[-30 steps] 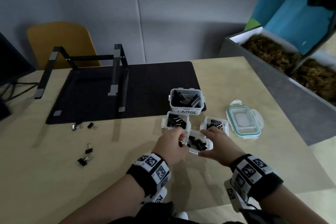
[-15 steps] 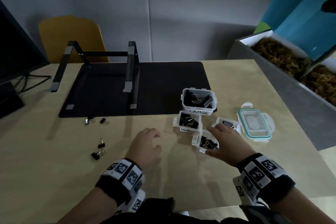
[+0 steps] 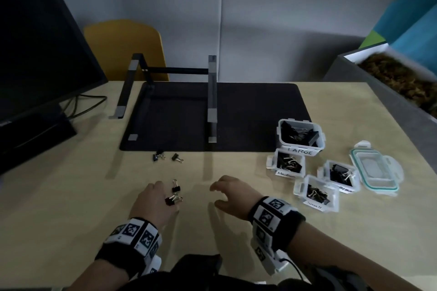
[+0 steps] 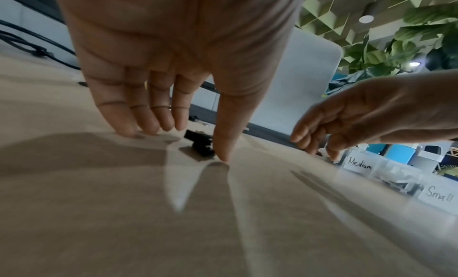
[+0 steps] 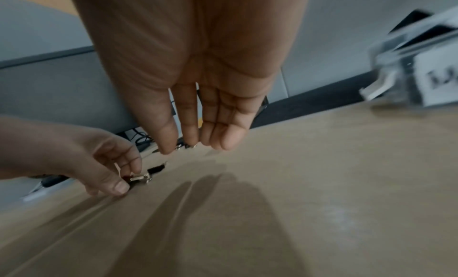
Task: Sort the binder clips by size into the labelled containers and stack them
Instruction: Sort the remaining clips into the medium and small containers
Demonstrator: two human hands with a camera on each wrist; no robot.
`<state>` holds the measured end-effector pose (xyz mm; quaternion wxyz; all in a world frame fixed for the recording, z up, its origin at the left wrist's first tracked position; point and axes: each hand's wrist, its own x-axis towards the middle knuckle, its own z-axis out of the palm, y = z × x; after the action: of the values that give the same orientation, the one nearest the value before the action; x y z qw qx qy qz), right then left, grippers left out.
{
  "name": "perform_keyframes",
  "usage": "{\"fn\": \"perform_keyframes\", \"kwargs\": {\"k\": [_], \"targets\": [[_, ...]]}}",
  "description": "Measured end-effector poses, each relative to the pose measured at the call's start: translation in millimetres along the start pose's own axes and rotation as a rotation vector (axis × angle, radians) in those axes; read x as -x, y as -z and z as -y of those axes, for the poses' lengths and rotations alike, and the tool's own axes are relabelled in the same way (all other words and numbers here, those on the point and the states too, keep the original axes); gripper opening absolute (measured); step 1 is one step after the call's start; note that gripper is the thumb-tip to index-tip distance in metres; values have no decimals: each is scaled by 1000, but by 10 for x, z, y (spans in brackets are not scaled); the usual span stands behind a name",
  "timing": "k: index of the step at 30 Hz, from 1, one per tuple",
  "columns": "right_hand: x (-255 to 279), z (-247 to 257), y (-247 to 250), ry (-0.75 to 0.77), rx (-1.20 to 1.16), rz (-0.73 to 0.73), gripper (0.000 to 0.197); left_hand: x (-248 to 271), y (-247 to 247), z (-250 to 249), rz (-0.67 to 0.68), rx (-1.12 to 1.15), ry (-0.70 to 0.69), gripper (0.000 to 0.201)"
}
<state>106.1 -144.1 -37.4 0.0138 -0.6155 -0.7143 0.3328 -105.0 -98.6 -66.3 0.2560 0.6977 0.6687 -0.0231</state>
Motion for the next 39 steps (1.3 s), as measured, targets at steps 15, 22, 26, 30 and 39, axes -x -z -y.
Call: {"fn": "perform_keyframes", "kwargs": {"k": [15, 22, 26, 30, 39], "targets": [[-888, 509, -286, 92, 87, 3, 57, -97, 48, 118, -39, 98, -210, 19], [-988, 519, -216, 36, 133, -26, 25, -183, 64, 114, 36, 45, -194, 15], [-999, 510, -211, -10, 168, -59, 22, -192, 56, 92, 53, 63, -200, 12], [-987, 510, -235, 14, 199, -75, 21, -186, 42, 27, 48, 78, -190, 9], [-786, 287, -193, -118, 141, -93, 27, -110, 5, -88, 65, 134, -222, 14]]}}
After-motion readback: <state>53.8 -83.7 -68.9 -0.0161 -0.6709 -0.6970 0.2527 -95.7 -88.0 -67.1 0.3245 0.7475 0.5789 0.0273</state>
